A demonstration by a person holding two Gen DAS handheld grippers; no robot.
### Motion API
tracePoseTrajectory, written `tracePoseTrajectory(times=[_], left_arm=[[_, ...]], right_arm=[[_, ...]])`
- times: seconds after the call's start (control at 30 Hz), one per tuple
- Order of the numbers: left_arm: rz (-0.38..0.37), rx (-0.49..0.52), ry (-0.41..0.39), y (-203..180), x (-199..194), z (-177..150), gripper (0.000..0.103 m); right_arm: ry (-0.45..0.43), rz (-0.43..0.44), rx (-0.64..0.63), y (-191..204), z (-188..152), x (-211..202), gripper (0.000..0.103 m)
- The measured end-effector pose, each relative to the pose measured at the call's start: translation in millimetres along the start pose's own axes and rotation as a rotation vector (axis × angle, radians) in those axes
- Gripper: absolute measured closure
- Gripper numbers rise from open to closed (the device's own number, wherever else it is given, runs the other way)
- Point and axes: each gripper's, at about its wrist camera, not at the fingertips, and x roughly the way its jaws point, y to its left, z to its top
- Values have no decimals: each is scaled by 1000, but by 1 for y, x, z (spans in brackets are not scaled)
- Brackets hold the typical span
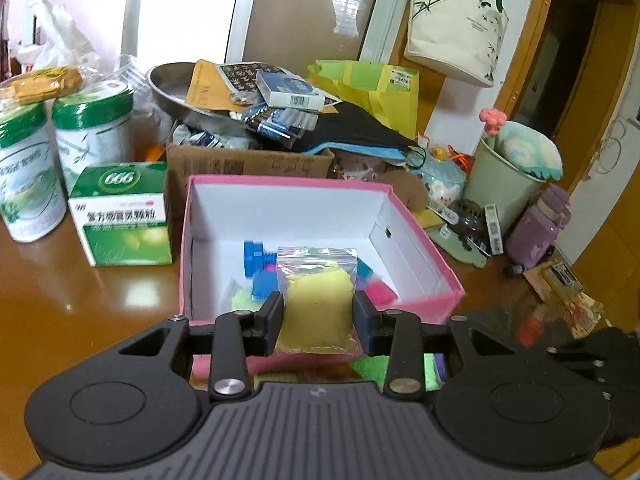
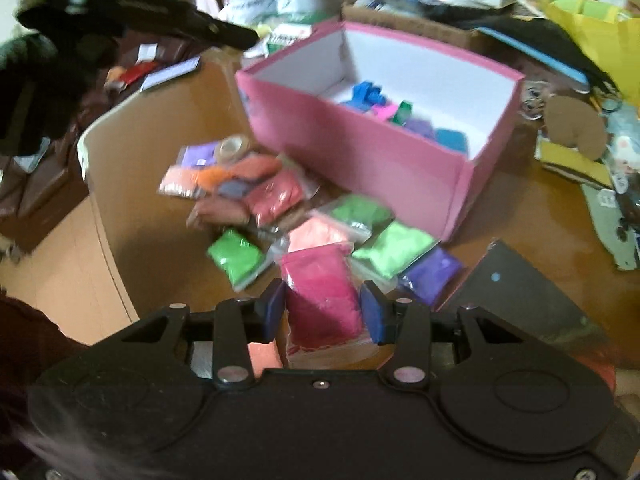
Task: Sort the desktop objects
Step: 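Carry the yellow bag into the pink box while the right gripper lifts the magenta bag, then open the left gripper to drop the yellow bag inside the pink box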
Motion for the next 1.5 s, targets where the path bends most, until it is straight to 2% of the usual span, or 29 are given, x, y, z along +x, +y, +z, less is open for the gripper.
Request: tracePoseTrajectory(times=[0.3,0.63,0.9,1.2,1.27,1.33,1.5], left_arm=[[41,-65,76,31,76,21,67],[116,-30,199,37,132,22,67],[130,-17,253,39,150,18,67],[114,-28,274,40,156,16,66],[103,-29,282,40,157,16,62],[86,-27,279,39,155,15,52],[96,-14,260,32,146,13,47]], right_arm=[[-41,-49,124,-11,5,-18,62],[-78,-59,175,-8,18,-27,62],[-86,-67,198,-9,27,-28,62],[-101,-65,211,-7,37,-28,62],[-103,-64,221,-6,39,-29,62],[-107,-58,237,-8,41,-28,62],[-116,-52,268,-12,45,-27,62]])
